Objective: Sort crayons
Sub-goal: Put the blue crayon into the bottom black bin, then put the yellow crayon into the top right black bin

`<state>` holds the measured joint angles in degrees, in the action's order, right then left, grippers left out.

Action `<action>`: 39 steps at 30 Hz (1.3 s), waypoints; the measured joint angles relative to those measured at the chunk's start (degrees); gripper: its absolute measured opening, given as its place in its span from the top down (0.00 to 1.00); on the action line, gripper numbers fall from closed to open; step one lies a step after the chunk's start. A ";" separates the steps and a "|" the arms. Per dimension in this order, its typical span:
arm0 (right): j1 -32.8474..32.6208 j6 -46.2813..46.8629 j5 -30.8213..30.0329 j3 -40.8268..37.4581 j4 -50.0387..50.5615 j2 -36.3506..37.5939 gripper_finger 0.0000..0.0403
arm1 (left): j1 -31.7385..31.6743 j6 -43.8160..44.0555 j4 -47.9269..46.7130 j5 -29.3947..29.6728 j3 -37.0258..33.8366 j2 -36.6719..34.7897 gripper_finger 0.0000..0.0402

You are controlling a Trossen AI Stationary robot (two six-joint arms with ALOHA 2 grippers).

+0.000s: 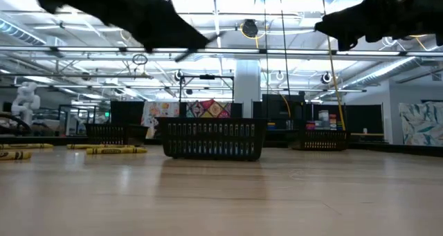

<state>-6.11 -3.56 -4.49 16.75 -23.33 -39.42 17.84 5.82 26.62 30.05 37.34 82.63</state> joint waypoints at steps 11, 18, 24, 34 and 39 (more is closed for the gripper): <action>0.00 2.85 -0.15 -0.02 2.88 -1.14 0.74 | -9.54 -13.64 -7.21 -13.23 7.57 15.94 0.98; 0.01 2.87 -0.17 -0.02 2.81 -1.57 0.74 | -9.27 -15.43 -7.97 -13.54 9.71 18.38 0.91; 0.00 2.87 -0.20 -0.02 3.56 -1.60 0.74 | -9.07 -15.16 -10.58 -13.52 9.75 18.37 0.86; 0.00 2.90 -0.20 -0.02 3.54 -1.60 0.74 | -9.08 -12.22 -12.64 -13.40 9.79 17.67 0.76; 0.00 3.46 -0.28 -0.02 3.51 -1.62 0.74 | -7.68 -7.93 -14.30 -11.26 10.74 12.86 0.75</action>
<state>-6.11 -0.10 -4.77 16.73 -19.82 -41.04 10.16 -2.11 12.32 18.79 48.08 95.49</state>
